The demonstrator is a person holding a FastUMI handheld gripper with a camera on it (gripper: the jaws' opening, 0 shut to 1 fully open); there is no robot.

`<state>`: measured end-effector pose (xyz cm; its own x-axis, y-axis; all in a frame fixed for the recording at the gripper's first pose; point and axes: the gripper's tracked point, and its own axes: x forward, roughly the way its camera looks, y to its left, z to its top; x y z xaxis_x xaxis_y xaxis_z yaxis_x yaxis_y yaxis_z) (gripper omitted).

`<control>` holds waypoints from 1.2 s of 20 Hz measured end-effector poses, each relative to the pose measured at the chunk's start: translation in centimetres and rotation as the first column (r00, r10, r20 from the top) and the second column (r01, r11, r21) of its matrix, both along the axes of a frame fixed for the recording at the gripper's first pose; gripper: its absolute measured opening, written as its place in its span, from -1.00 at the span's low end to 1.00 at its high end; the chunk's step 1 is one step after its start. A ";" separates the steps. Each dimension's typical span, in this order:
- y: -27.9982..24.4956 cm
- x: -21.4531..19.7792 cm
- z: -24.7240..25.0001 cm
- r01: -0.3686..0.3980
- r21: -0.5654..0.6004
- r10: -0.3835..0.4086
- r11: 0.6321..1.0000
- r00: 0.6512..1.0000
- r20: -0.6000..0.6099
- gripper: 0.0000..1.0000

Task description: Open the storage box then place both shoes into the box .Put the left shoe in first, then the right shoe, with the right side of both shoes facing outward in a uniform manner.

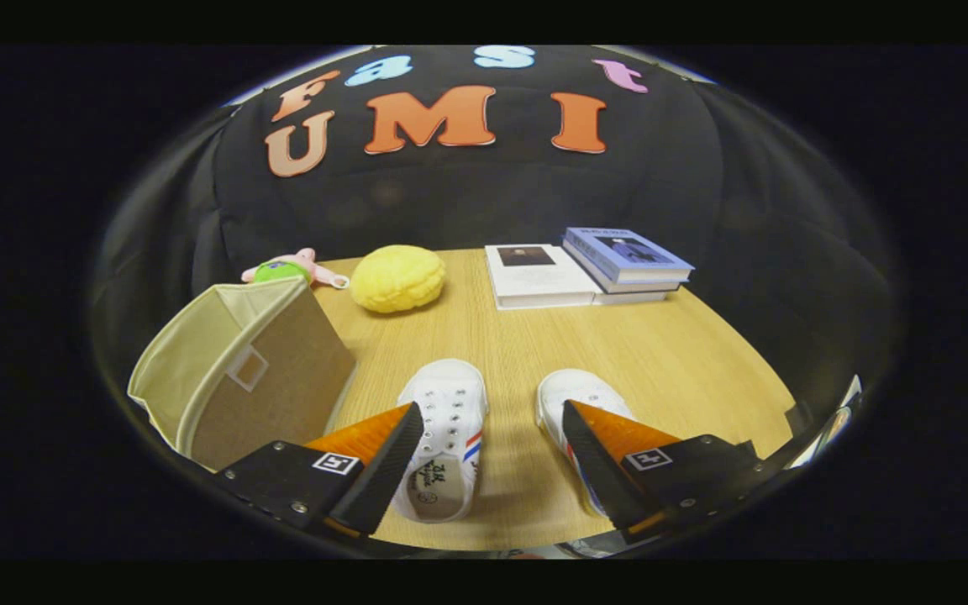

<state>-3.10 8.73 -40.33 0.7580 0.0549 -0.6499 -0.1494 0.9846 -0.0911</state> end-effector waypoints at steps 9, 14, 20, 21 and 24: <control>1.0 -0.7 -6.4 -0.015 0.047 0.023 0.999 0.985 -0.171 0.54; 2.3 -0.7 -7.2 -0.024 0.103 0.046 0.994 0.974 -0.220 -0.18; 2.5 -0.5 -6.3 0.072 0.147 -0.035 0.987 0.970 -0.239 -0.99; 2.8 -0.2 -5.4 0.084 0.155 -0.047 0.984 0.973 -0.225 -0.99; 3.0 1.0 -2.1 0.093 0.137 -0.070 0.986 0.984 -0.165 -0.99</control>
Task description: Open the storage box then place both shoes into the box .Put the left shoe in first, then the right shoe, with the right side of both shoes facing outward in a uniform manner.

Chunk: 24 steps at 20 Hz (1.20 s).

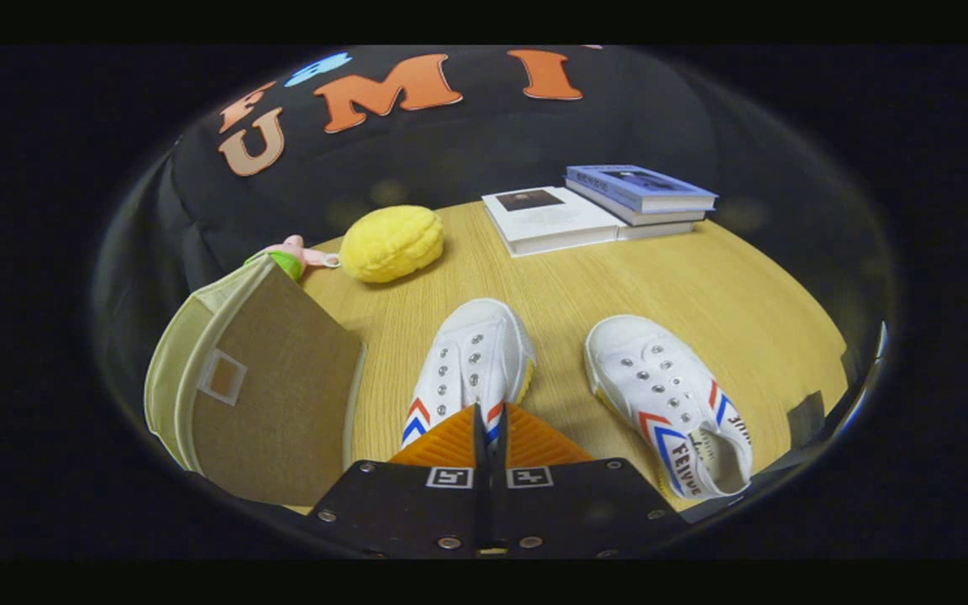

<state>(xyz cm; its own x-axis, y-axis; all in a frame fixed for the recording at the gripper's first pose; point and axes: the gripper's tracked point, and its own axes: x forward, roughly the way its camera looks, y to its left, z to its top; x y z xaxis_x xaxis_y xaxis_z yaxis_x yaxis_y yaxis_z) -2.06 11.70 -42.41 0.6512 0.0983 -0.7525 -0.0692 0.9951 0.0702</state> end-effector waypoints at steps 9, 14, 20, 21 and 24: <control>4.7 2.7 11.9 0.014 0.054 -0.023 0.998 0.985 0.173 -1.00; 11.4 2.7 16.3 -0.060 0.120 0.030 0.991 0.971 0.237 -1.00; 20.2 1.0 15.7 -0.151 0.180 0.110 0.972 0.969 0.222 -1.00; 21.4 0.5 15.1 -0.164 0.184 0.123 0.969 0.970 0.212 -1.00; 24.2 -1.0 13.3 -0.201 0.180 0.169 0.963 0.969 0.179 -1.00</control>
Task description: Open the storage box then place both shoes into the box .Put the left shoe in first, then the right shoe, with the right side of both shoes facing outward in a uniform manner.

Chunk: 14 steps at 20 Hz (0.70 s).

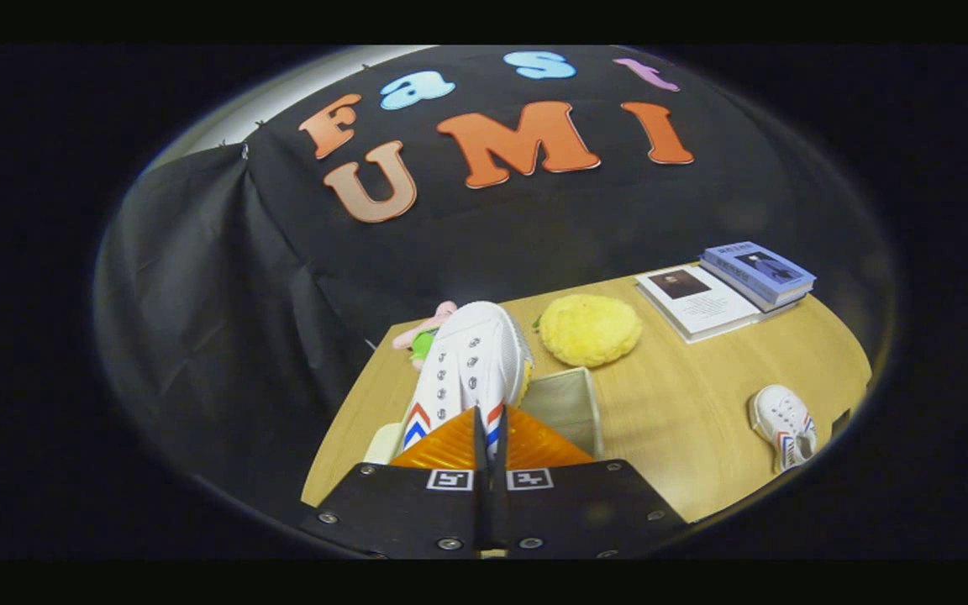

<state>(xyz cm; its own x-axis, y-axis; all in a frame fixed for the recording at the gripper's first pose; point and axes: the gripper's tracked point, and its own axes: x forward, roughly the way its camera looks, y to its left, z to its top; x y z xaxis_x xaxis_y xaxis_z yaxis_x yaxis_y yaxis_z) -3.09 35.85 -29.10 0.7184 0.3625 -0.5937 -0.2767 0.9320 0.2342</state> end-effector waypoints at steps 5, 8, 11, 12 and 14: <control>1.7 -2.1 -2.8 -0.025 -0.040 0.023 0.999 0.999 -0.047 -0.99; 1.9 -3.0 -3.9 -0.021 -0.042 0.018 0.999 0.997 -0.072 -0.99; 1.9 -3.6 -4.8 -0.004 -0.033 0.000 0.999 0.995 -0.105 -0.96; 2.0 -3.8 -5.4 -0.004 -0.041 -0.001 0.999 0.993 -0.120 -0.94; 2.5 -4.6 -5.9 -0.032 -0.020 0.029 0.999 0.988 -0.154 -0.86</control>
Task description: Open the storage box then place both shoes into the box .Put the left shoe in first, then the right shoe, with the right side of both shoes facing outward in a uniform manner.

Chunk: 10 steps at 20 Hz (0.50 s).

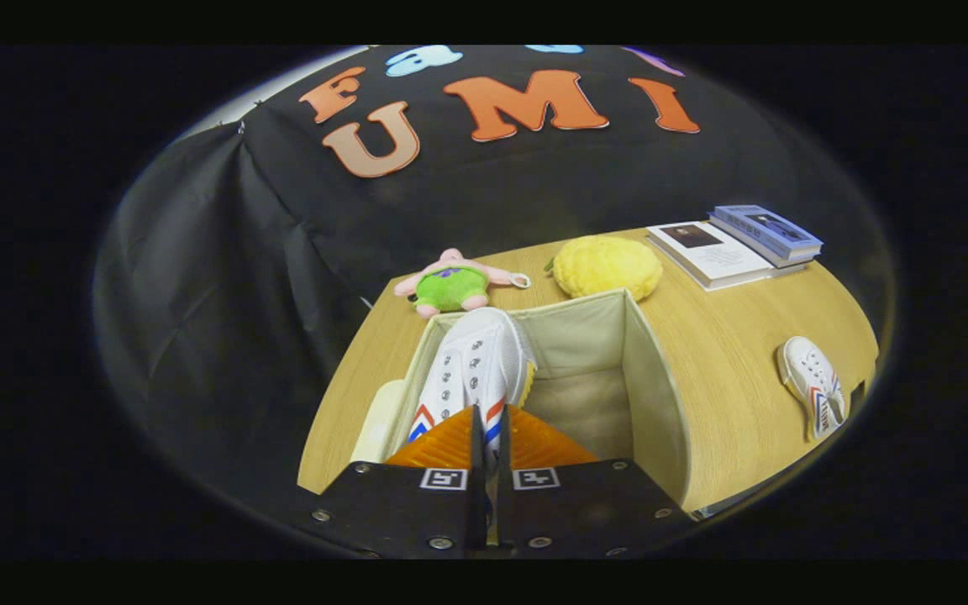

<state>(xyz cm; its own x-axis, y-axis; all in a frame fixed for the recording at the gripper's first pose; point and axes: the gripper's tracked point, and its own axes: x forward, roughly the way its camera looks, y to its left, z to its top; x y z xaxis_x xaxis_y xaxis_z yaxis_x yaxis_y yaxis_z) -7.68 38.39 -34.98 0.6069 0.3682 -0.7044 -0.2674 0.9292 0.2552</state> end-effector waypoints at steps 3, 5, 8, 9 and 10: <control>-1.6 0.8 1.0 0.011 -0.018 -0.010 1.000 0.999 0.036 0.06; -2.9 1.2 2.0 0.013 -0.037 -0.011 0.999 0.997 0.073 0.89; -5.1 2.5 3.6 0.028 -0.028 -0.024 0.999 0.992 0.125 0.97; -6.2 3.0 4.1 0.034 -0.038 -0.028 0.999 0.989 0.143 0.97; -7.3 3.3 4.5 0.042 -0.051 -0.034 0.998 0.986 0.160 0.97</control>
<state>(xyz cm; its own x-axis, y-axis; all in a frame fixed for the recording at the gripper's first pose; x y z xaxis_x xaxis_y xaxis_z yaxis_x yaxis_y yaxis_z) -4.37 31.12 -30.51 0.7258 0.3068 -0.6157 -0.2648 0.9507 0.1615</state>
